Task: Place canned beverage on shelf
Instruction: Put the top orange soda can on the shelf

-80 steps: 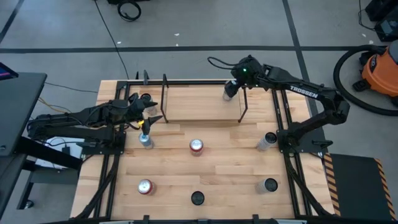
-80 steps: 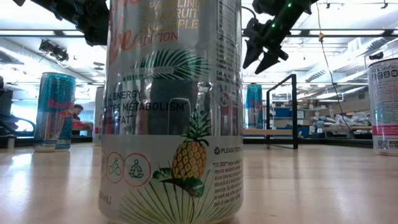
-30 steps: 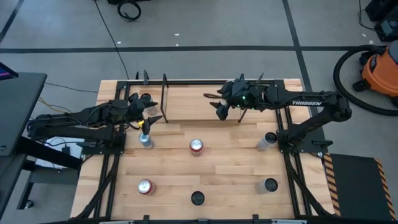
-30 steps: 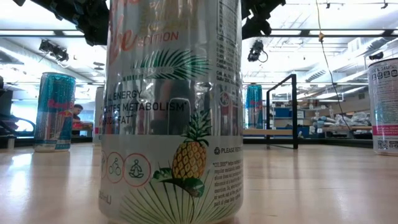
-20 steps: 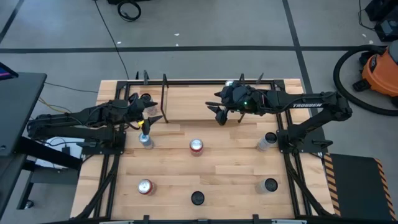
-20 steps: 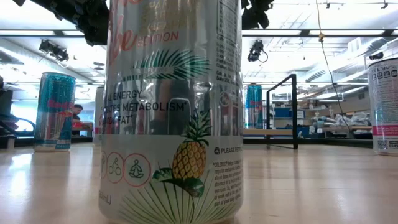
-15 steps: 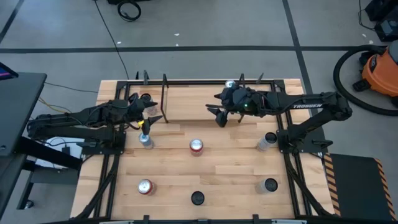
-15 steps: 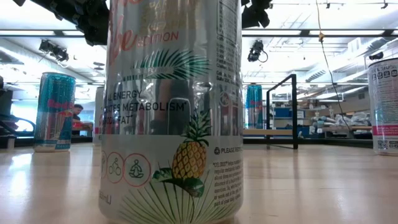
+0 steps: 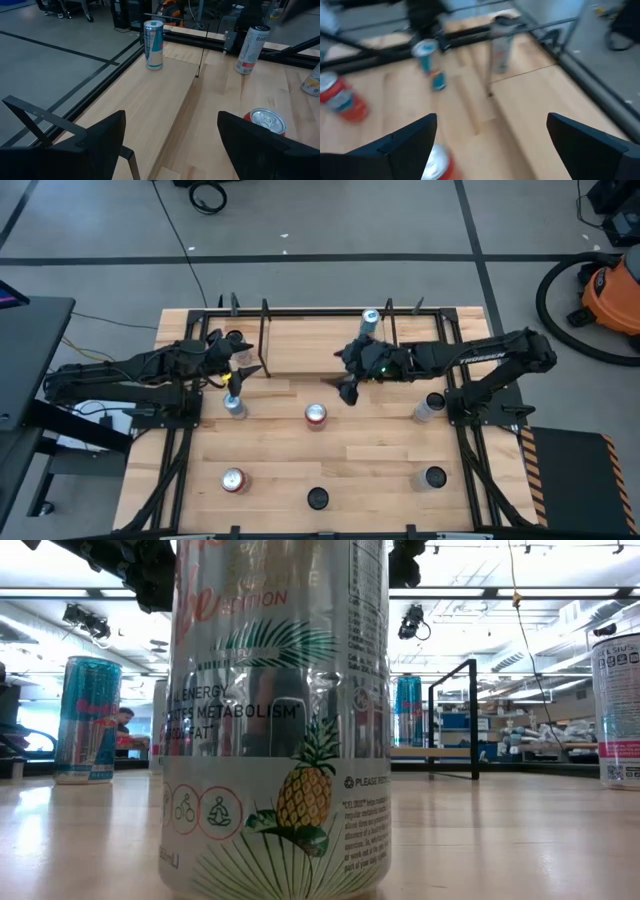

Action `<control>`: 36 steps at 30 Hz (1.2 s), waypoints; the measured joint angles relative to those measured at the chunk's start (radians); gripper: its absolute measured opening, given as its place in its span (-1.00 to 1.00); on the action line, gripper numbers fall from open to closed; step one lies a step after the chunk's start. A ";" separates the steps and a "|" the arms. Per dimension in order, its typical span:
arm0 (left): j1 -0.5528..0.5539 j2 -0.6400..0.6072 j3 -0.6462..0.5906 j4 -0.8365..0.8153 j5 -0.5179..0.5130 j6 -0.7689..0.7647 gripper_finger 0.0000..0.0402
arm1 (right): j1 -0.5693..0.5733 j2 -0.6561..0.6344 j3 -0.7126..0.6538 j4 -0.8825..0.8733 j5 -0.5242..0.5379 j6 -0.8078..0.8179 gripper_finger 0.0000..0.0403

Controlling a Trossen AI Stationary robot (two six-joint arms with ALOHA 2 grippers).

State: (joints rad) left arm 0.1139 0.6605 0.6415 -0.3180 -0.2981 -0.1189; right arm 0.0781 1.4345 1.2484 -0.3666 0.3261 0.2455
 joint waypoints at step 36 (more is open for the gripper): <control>0.000 0.000 0.000 0.012 0.000 0.000 0.58 | -0.082 0.250 0.002 0.107 -0.571 -0.437 0.98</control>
State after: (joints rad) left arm 0.1139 0.6609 0.6415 -0.3061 -0.2982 -0.1184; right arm -0.0040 1.6844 1.2499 -0.2597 -0.2448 -0.1911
